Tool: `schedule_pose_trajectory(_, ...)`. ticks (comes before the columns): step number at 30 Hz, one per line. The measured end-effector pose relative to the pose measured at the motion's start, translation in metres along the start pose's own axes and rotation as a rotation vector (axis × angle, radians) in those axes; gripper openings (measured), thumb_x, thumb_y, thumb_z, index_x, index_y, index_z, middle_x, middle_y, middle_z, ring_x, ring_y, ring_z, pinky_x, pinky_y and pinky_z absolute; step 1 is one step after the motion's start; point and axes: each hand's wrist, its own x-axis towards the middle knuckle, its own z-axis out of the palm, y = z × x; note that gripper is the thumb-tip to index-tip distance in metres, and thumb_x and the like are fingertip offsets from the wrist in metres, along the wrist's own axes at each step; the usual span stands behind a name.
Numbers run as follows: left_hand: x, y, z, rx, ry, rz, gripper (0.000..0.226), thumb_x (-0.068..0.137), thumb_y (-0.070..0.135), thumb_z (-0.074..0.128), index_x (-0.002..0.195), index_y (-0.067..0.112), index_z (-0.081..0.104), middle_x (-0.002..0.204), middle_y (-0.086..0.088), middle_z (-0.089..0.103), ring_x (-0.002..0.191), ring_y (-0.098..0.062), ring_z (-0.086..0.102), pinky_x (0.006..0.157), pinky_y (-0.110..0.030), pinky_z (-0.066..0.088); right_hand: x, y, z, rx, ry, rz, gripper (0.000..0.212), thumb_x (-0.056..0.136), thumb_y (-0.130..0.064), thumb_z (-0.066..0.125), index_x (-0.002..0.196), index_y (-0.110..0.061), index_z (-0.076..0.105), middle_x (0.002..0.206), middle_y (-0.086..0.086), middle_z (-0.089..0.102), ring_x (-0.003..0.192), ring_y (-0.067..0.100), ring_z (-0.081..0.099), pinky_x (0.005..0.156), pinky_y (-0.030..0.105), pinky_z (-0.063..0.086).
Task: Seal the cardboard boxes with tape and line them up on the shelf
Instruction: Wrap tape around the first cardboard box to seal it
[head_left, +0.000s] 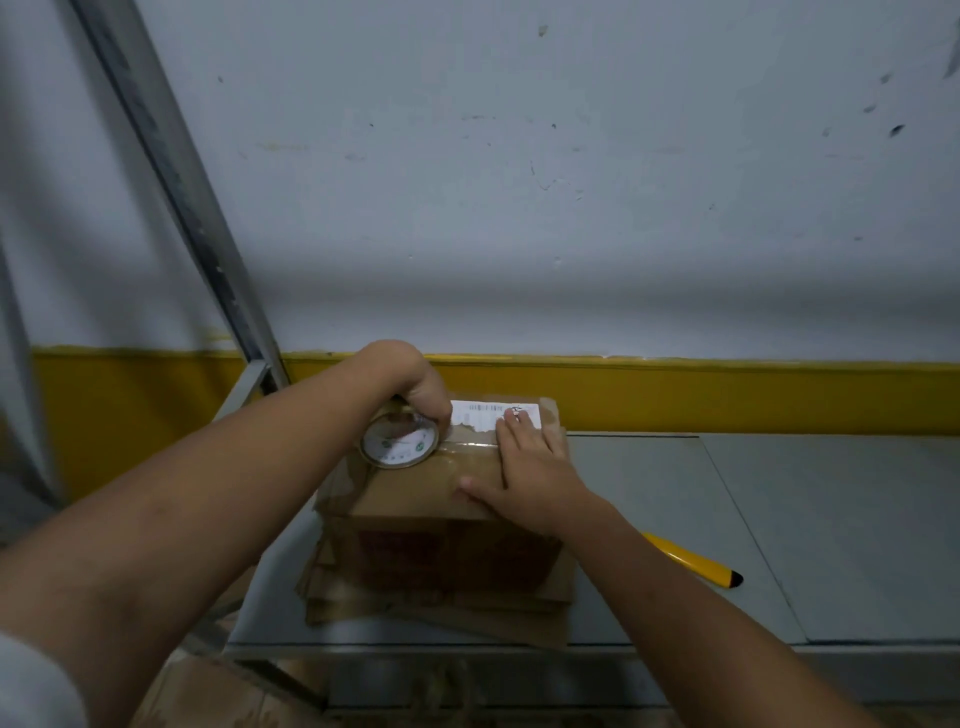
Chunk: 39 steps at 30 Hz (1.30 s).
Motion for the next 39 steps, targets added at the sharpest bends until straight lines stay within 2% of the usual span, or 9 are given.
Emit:
schedule_pose_trajectory(5, -0.048, -0.027, 0.005, -0.314, 0.172, 0.170, 0.087, 0.079, 0.089, 0.059, 0.122, 0.014, 0.069, 0.113, -0.001, 0.070, 0.104, -0.023, 0.070, 0.099, -0.044, 0.058, 0.000, 0.009, 0.011, -0.048, 0.043, 0.002, 0.122, 0.076, -0.096, 0.008, 0.164, -0.012, -0.001, 0.173, 0.008, 0.000, 0.159, 0.021, -0.005, 0.129, 0.049, 0.001)
schedule_pose_trajectory(9, -0.065, -0.063, 0.030, -0.284, 0.390, 0.440, 0.072, 0.085, 0.085, 0.053, 0.071, 0.015, 0.066, 0.065, 0.006, 0.057, 0.064, -0.015, 0.051, 0.064, -0.033, 0.040, -0.002, 0.014, 0.018, -0.057, 0.066, 0.013, 0.119, 0.080, -0.095, 0.010, 0.164, -0.011, 0.000, 0.173, 0.008, 0.001, 0.159, 0.021, -0.006, 0.129, 0.048, 0.002)
schedule_pose_trajectory(16, -0.041, -0.079, 0.084, -0.861, 0.658, 0.689, 0.045, 0.101, 0.047, 0.064, 0.074, 0.012, 0.072, 0.071, -0.005, 0.064, 0.066, -0.021, 0.061, 0.072, -0.038, 0.049, -0.006, 0.007, 0.020, -0.070, 0.080, 0.006, 0.121, 0.080, -0.097, 0.007, 0.164, -0.010, -0.003, 0.173, 0.008, -0.004, 0.159, 0.020, -0.009, 0.129, 0.046, 0.003)
schedule_pose_trajectory(18, -0.035, -0.079, 0.084, -0.846, 0.727, 0.677, 0.050, 0.100, 0.047, 0.069, 0.076, 0.003, 0.071, 0.068, -0.008, 0.060, 0.062, -0.023, 0.058, 0.065, -0.037, 0.044, -0.007, 0.007, 0.021, -0.085, 0.084, 0.003, 0.119, 0.082, -0.095, 0.008, 0.164, -0.010, -0.003, 0.173, 0.008, -0.004, 0.159, 0.020, -0.010, 0.129, 0.047, 0.003)
schedule_pose_trajectory(23, -0.039, -0.101, 0.070, -0.606, 0.788, 0.585, 0.056, 0.093, 0.050, 0.076, 0.053, 0.016, 0.055, 0.053, 0.000, 0.036, 0.048, -0.016, 0.034, 0.053, -0.035, 0.027, -0.009, 0.008, 0.022, -0.101, 0.067, 0.008, 0.118, 0.082, -0.096, 0.007, 0.164, -0.012, -0.007, 0.173, 0.005, -0.008, 0.158, 0.017, -0.014, 0.130, 0.045, 0.002)
schedule_pose_trajectory(25, -0.038, -0.113, 0.067, -0.503, 0.761, 0.491, 0.061, 0.089, 0.056, 0.076, 0.056, 0.008, 0.057, 0.052, -0.002, 0.037, 0.047, -0.018, 0.035, 0.052, -0.036, 0.027, -0.009, 0.006, 0.023, -0.108, 0.063, 0.004, 0.118, 0.082, -0.096, 0.006, 0.164, -0.012, -0.007, 0.172, 0.005, -0.009, 0.158, 0.017, -0.015, 0.130, 0.045, 0.002)
schedule_pose_trajectory(28, -0.043, -0.123, 0.061, -0.355, 0.716, 0.389, 0.064, 0.087, 0.065, 0.072, 0.050, 0.019, 0.048, 0.048, 0.002, 0.032, 0.045, -0.019, 0.031, 0.053, -0.038, 0.027, -0.010, 0.005, 0.023, -0.118, 0.066, 0.002, 0.117, 0.083, -0.095, 0.007, 0.164, -0.013, -0.008, 0.172, 0.005, -0.010, 0.158, 0.016, -0.015, 0.130, 0.045, 0.002)
schedule_pose_trajectory(33, -0.054, -0.156, 0.064, -0.714, 0.505, 0.603, 0.053, 0.098, 0.050, 0.071, 0.059, 0.015, 0.063, 0.056, -0.003, 0.056, 0.051, -0.018, 0.050, 0.058, -0.027, 0.043, -0.011, 0.010, 0.020, -0.095, 0.061, 0.014, 0.111, 0.086, -0.093, 0.010, 0.164, -0.016, -0.009, 0.172, 0.002, -0.013, 0.156, 0.013, -0.018, 0.130, 0.043, 0.000)
schedule_pose_trajectory(39, -0.045, -0.187, 0.080, -0.865, 0.648, 0.604, 0.059, 0.086, 0.060, 0.078, 0.064, 0.010, 0.055, 0.062, -0.008, 0.034, 0.057, -0.023, 0.034, 0.066, -0.037, 0.031, -0.008, 0.009, 0.017, -0.072, 0.049, 0.025, 0.109, 0.087, -0.092, 0.015, 0.164, -0.019, -0.011, 0.171, -0.002, -0.013, 0.156, 0.011, -0.016, 0.130, 0.041, 0.000)
